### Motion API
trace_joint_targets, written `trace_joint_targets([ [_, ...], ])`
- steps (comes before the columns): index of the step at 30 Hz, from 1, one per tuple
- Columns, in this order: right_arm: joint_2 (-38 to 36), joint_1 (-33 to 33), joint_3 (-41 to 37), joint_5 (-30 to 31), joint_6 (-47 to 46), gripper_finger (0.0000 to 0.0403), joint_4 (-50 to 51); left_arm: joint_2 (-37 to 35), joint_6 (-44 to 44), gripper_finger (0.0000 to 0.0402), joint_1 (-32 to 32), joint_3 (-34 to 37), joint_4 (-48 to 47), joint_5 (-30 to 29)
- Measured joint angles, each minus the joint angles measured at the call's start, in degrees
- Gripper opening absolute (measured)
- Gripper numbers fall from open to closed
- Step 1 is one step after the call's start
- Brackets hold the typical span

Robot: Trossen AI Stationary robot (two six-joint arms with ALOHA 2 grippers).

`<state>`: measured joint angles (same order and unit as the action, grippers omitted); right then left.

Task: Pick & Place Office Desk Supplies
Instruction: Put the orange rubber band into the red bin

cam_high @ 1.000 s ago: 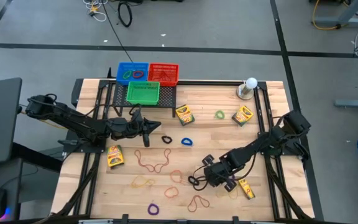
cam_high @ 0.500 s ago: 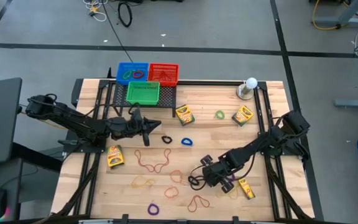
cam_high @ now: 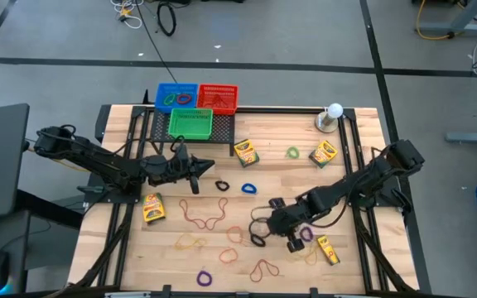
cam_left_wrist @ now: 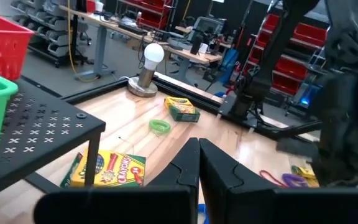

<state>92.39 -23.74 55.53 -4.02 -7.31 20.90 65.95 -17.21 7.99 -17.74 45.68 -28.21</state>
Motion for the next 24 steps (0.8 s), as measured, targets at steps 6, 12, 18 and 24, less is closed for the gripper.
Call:
trace_joint_targets([
  [6,-8.46,4.03,0.00,0.54,-7.78,0.0002,-0.09,-0.05,-3.42,0.0008,-0.20,0.00,4.75,1.23],
  [12,-13.85,9.50,0.00,2.44,-13.88,0.0001,-3.34,-0.04,-16.20,0.0008,-2.15,-1.79,8.69,-2.69],
  [18,-13.36,12.47,0.00,2.64,-14.83,0.0001,-18.91,-0.04,-28.09,0.0008,-7.71,-7.04,10.56,-1.90],
  [24,-13.31,15.25,0.00,3.97,-16.57,0.0003,-31.21,-0.04,-22.04,0.0008,-12.20,-13.31,3.27,12.54],
])
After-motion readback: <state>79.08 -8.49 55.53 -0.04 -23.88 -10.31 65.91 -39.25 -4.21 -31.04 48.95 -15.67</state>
